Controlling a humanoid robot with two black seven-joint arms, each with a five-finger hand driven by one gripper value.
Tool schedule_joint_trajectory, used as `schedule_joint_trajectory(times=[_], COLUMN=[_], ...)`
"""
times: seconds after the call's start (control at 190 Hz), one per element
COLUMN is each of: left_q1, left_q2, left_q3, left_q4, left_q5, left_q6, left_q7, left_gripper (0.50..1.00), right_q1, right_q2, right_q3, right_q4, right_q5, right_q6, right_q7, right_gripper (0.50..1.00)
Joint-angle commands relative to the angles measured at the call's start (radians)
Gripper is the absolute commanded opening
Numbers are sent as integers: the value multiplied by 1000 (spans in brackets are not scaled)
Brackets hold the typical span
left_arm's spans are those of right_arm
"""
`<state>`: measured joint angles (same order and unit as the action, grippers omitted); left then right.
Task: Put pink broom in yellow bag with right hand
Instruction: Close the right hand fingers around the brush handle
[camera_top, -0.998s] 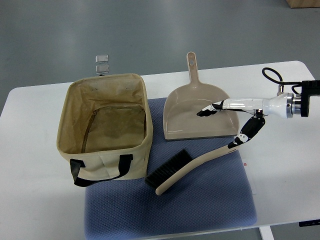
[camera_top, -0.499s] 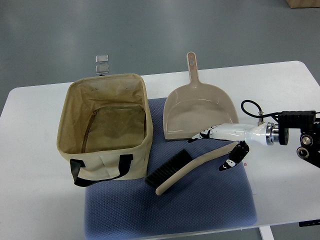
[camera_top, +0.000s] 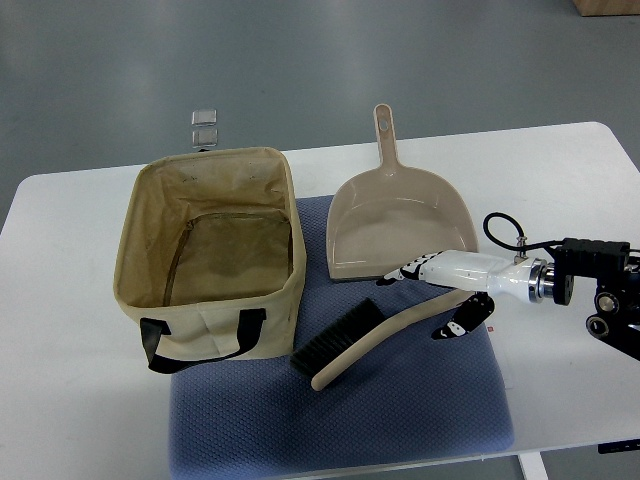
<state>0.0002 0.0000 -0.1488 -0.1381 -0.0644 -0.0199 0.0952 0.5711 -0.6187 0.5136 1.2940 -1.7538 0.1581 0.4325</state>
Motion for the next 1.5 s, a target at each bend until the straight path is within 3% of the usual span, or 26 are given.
schedule_joint_trajectory(times=[0.0,0.079,0.331,0.467,1.04,1.497], left_q1=[0,0,0,0,0,0], left_q2=[0,0,0,0,0,0], left_q3=[0,0,0,0,0,0], left_q4=[0,0,0,0,0,0], left_q5=[0,0,0,0,0,0], left_q6=[0,0,0,0,0,0], left_q7=[0,0,0,0,0,0], left_gripper=[1000,1000,1000,1000,1000,1000], right_q1=[-7,-16,-30,-39,-69,-82], right_q2=[-3,-1,-3,2,28,37], right_q3=[0,0,0,0,-1,0], right_q4=[-1,-1,-4,-4,-12,-21], right_q5=[-6,-7,-15,-26,-89,-104], right_q6=[-20,-29,-55,-74,-155,-187], right_q7=[0,0,3,2,8,0], right_gripper=[827,801,789,725,707,613])
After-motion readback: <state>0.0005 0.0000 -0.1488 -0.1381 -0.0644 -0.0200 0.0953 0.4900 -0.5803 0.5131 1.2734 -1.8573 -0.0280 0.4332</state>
